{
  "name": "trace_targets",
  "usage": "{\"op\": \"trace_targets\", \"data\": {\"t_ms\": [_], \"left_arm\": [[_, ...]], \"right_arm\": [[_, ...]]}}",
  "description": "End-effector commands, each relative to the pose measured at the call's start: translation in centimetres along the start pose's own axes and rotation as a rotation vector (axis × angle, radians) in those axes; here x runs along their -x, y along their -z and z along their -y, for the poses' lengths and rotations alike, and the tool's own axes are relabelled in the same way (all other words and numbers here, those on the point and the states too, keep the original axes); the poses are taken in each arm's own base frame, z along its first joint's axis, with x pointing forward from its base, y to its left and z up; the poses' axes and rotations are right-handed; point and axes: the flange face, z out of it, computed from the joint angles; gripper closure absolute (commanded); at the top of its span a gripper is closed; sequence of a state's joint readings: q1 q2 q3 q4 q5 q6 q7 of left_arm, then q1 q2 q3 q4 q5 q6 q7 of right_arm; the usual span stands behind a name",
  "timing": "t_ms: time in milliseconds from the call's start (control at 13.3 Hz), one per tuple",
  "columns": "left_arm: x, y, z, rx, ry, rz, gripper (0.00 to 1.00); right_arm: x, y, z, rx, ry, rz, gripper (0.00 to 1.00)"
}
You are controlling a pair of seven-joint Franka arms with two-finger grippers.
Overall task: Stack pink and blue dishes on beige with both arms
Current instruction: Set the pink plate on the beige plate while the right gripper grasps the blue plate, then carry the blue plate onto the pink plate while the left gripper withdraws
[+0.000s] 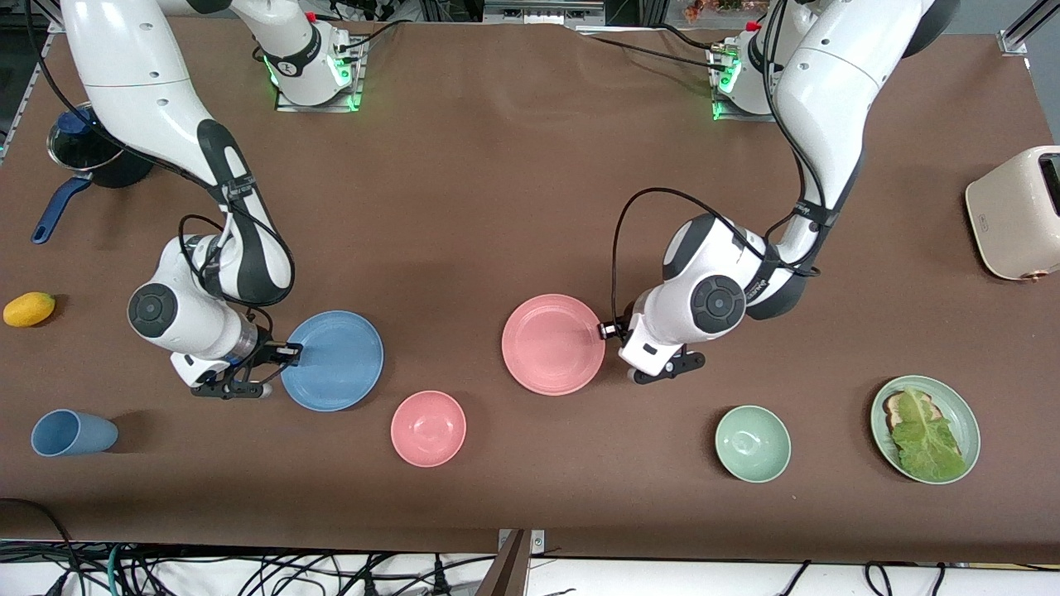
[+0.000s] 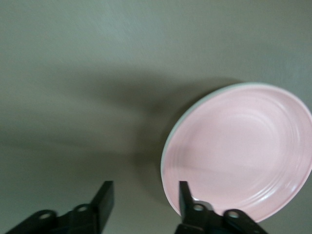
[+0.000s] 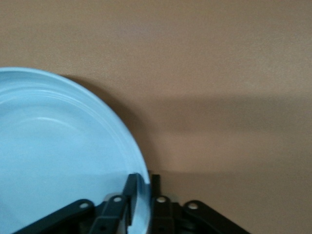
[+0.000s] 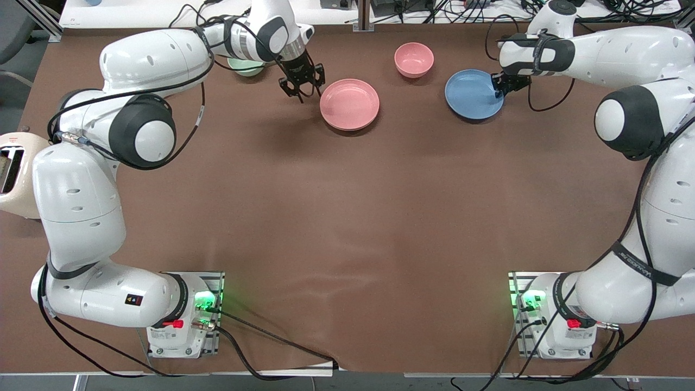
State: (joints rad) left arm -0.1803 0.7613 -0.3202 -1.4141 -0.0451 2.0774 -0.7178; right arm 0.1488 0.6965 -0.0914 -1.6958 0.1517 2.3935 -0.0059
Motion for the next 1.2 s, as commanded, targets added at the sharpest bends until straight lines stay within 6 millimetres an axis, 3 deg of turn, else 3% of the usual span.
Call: {"op": "trace_targets", "data": {"t_ms": [0, 75, 226, 527, 753, 903, 1054, 1129], "left_arm": [[-2.9, 3.1, 4.1, -0.015, 0.034, -0.014, 0.00], [-3.4, 3.6, 5.2, -0.027, 0.013, 0.000, 0.00], [-5.7, 5.3, 9.5, -0.034, -0.016, 0.023, 0.00], [-8.8, 9.5, 19.0, -0.080, -0.081, 0.074, 0.00], [-10.3, 10.3, 23.7, -0.137, -0.068, 0.083, 0.00], [-10.4, 12.2, 25.3, -0.166, -0.057, 0.054, 0.00], [-10.6, 13.8, 27.6, -0.162, -0.041, 0.051, 0.00], [-9.8, 15.4, 27.8, -0.173, -0.078, 0.034, 0.00]], "right_arm": [[-0.4, 0.6, 0.1, -0.020, 0.001, -0.009, 1.00], [-0.5, 1.0, 0.3, -0.020, 0.010, -0.012, 1.00], [-0.9, 3.4, 0.8, -0.026, 0.027, -0.012, 1.00], [-2.9, 10.8, 3.5, -0.056, 0.058, 0.050, 1.00], [-3.4, 13.9, 7.0, -0.080, 0.044, 0.051, 1.00], [-3.0, 14.8, 11.0, -0.082, 0.002, 0.038, 1.00], [-1.6, 14.7, 17.8, -0.082, -0.086, 0.034, 1.00], [-0.3, 14.2, 21.7, -0.081, -0.136, 0.038, 1.00]]}}
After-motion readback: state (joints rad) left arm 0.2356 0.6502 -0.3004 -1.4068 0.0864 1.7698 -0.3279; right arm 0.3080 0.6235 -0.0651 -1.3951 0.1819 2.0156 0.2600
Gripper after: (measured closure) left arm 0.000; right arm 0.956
